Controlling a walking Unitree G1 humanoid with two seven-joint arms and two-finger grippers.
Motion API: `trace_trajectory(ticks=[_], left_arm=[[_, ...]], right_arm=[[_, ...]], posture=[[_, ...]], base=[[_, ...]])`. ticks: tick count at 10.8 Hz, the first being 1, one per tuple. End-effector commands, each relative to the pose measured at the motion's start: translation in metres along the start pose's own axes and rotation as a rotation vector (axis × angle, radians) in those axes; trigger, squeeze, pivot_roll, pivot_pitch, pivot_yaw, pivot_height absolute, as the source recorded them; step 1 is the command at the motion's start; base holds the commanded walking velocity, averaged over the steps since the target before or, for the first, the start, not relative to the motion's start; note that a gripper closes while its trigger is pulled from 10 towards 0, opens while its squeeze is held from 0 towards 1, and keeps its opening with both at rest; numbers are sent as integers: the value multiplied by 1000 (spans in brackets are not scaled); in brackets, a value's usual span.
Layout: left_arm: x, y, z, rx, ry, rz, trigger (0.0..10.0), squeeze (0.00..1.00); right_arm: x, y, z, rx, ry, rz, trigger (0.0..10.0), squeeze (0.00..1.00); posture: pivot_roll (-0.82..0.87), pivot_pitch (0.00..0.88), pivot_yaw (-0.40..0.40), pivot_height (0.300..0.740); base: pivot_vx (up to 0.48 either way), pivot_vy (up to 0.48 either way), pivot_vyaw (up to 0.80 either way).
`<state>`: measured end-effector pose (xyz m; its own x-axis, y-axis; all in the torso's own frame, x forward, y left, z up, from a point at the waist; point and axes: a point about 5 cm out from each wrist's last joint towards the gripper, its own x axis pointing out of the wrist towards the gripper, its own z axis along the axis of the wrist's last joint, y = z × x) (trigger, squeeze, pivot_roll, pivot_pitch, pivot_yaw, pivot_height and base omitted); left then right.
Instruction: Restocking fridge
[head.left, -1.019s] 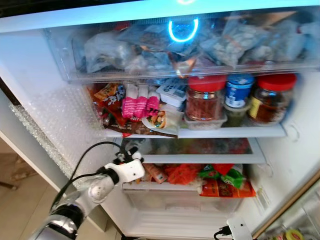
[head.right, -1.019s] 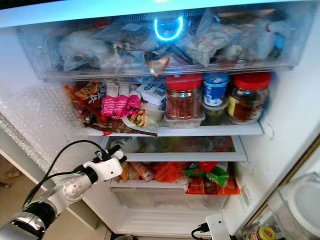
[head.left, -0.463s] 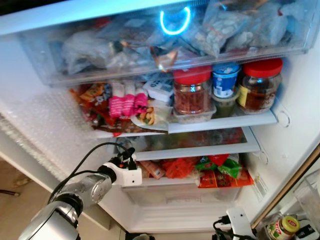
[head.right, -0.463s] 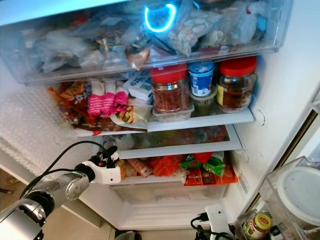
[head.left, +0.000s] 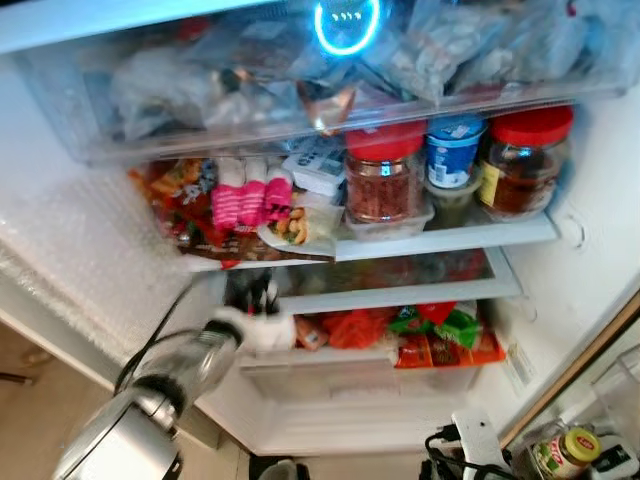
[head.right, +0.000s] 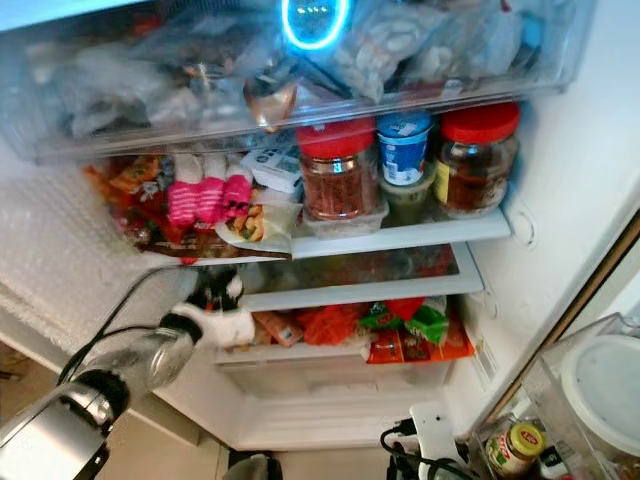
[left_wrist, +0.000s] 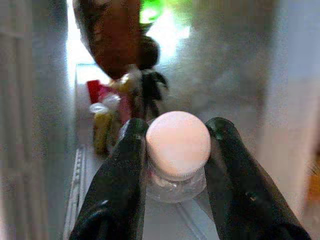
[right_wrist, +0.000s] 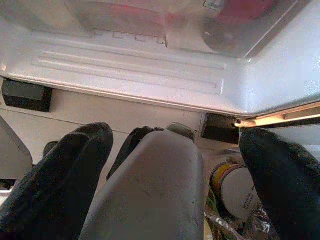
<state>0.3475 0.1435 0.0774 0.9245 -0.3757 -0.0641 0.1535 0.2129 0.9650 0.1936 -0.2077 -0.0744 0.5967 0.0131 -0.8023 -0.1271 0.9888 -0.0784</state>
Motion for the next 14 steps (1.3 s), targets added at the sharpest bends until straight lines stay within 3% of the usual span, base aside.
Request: trace_trajectory(ticks=[1,6,7,8,14], left_arm=[[-4,1,-10,-32,63,22,10000,0],[-5,-1,-12,-104,84,-13,10000,20],[-4,-1,-12,-106,85,-12,10000,455],[-3,0,-11,-115,86,-8,10000,1000],[-2,4,-13,-133,93,-11,10000,1000]], right_arm=[[-9,-2,-43,34,155,-14,10000,0],[-11,-1,-48,32,163,-11,10000,0],[-11,0,-48,31,163,-8,10000,0],[-11,0,-48,34,161,-7,10000,0],[-11,-1,-48,31,167,-9,10000,0]], posture=[[-139,147,128,644],[-146,175,132,644],[-146,176,133,644],[-147,178,134,644],[-139,176,131,644]], base=[[0,0,0],[0,0,0],[0,0,0],[0,0,0],[0,0,0]])
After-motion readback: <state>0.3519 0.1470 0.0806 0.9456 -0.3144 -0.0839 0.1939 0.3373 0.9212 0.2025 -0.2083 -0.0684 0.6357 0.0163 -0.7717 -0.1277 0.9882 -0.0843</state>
